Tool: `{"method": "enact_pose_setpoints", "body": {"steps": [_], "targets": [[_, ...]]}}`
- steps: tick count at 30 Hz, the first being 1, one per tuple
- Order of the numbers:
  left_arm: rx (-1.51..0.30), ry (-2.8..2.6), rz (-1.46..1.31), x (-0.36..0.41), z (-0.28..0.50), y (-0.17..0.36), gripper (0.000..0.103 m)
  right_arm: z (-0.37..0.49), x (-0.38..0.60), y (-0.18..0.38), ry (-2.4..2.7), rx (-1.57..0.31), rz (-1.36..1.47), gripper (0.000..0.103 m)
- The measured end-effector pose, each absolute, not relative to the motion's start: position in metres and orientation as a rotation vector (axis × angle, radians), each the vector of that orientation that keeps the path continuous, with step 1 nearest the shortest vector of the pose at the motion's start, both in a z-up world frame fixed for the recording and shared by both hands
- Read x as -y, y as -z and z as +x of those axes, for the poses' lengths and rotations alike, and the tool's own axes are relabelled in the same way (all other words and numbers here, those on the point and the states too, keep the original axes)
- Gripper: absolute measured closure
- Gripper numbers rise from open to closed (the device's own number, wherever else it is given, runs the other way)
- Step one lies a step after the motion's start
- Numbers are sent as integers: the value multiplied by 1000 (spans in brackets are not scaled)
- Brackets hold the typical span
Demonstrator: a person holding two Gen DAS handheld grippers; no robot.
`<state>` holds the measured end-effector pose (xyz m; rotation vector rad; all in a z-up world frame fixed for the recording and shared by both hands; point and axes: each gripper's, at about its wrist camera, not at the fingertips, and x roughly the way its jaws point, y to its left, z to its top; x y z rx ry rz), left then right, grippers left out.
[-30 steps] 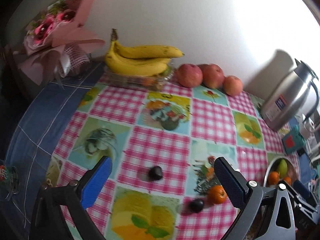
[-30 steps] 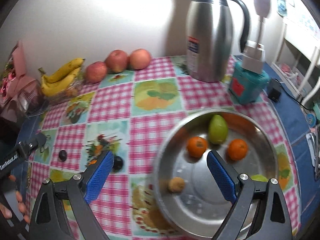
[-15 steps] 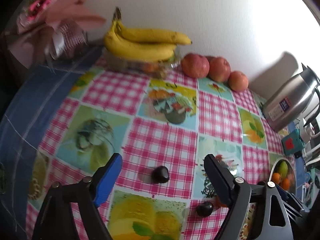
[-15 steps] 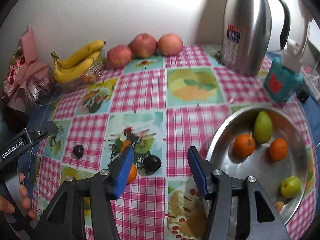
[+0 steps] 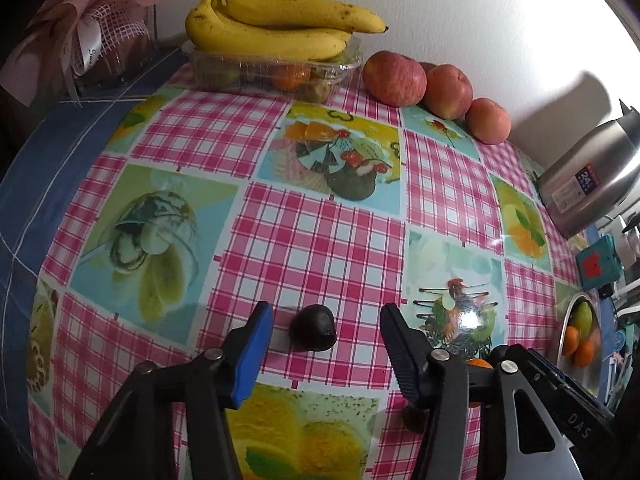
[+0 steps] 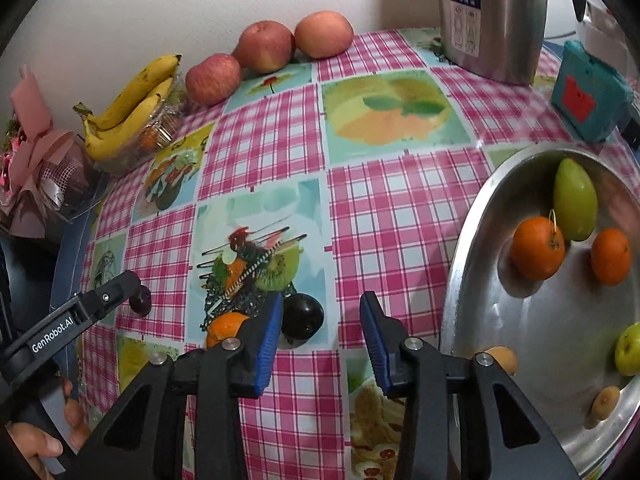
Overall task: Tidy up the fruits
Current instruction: 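Grasp a dark plum with the left gripper while the right gripper grasps another plum, then carry both dark plums toward the steel bowl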
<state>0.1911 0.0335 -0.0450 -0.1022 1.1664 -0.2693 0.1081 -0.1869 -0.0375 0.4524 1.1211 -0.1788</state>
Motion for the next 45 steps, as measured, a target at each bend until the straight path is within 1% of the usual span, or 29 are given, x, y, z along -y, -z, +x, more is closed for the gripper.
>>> {"method": "enact_pose_setpoints", "body": {"steps": [7,14,17,19,22,25,29,45], "targets": [[-1190,265,-107,-33,192,52,59,111,186,41,155,-1125,484,62],[-1197,255,-103,-34,193,54,66,112,187,44,150,-1132,496,67],[-1199,247,-108,-36,193,54,72,112,186,44,147,-1135,500,68],[-1199,242,-117,-38,193,54,76,112,186,44,140,-1138,502,71],[-1198,243,-122,-40,192,53,77,113,184,44,130,-1138,511,77],[-1200,242,-127,-41,191,52,77,113,184,43,124,-1136,511,77],[-1190,251,-143,-41,190,46,77,111,186,40,117,-1125,523,78],[-1082,237,-84,-32,176,-8,77,97,196,12,120,-1087,542,78]]}}
